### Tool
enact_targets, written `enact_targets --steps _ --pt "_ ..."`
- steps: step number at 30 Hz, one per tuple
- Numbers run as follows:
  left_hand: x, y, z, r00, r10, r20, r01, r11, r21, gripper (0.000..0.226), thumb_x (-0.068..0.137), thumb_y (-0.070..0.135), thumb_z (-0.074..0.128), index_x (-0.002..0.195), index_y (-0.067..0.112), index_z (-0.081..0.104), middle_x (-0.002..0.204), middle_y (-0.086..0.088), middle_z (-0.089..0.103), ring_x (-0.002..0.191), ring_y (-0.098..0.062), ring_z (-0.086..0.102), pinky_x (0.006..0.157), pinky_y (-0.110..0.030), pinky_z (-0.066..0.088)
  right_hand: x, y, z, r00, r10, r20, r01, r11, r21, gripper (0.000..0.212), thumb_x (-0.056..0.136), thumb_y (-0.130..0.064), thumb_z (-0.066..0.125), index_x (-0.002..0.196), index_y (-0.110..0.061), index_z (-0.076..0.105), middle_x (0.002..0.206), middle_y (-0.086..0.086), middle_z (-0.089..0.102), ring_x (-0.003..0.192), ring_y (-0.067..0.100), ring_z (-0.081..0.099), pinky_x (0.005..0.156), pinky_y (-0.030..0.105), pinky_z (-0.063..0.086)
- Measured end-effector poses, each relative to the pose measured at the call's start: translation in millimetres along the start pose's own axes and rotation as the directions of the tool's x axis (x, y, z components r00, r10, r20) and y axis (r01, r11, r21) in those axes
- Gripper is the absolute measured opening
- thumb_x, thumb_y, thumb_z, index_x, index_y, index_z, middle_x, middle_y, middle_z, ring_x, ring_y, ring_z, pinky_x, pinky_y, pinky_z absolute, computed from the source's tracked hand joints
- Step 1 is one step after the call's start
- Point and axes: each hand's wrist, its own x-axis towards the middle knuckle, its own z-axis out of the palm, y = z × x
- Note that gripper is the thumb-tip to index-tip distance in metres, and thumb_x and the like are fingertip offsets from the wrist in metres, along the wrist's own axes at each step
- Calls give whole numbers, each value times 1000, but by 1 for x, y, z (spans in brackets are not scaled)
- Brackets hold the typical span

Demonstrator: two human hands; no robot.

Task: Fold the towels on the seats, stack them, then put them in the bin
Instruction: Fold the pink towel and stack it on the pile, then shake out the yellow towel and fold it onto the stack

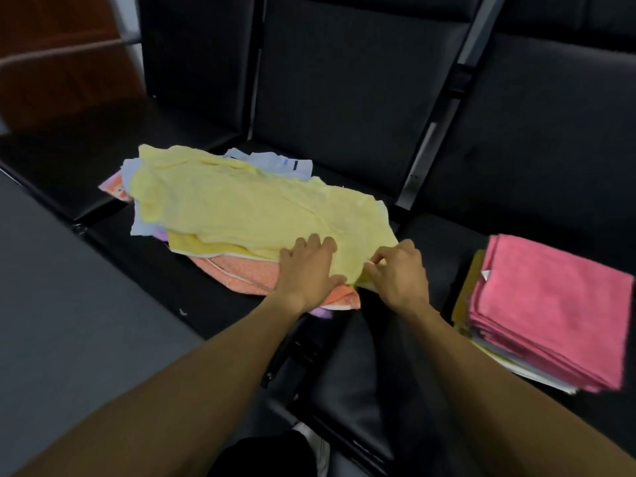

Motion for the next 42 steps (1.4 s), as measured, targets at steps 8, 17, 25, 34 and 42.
enact_targets --steps 8,17,25,34,42 --pt "-7 73 -30 982 75 -171 -104 980 -170 16 100 27 53 113 21 61 113 -2 59 105 -29 52 87 -43 43 -32 9 -75 967 -99 -234 135 980 143 14 99 -14 52 86 -19 48 82 -5 53 88 22 50 78 38 35" --pt "-73 193 -45 934 240 -264 -334 850 -407 5 93 27 63 93 25 60 93 7 63 91 -19 57 79 -41 46 -139 78 -164 922 73 -379 92 912 399 18 99 -16 58 81 -18 58 72 -10 62 67 3 57 58 13 42" --pt "-112 265 9 926 312 -213 -375 819 -434 5 92 20 65 89 21 61 81 9 65 76 -13 61 63 -32 46 -190 152 -149 923 289 -253 -120 843 524 18 97 -27 63 82 -16 58 72 -4 65 65 5 61 59 26 50" --pt "-83 261 31 964 239 -119 -267 878 -397 6 90 16 62 89 22 60 77 10 62 73 -15 57 59 -34 44 -172 178 -142 900 373 -226 -187 798 573 19 97 -13 61 79 -11 57 70 -5 60 58 2 51 55 12 41" --pt "-66 239 18 960 165 -225 -221 943 -249 31 69 -15 49 71 15 54 66 3 55 66 -22 52 53 -37 34 -159 172 -152 729 628 -272 -247 612 751 21 103 -13 42 85 -14 54 77 -7 56 76 12 54 64 29 38"
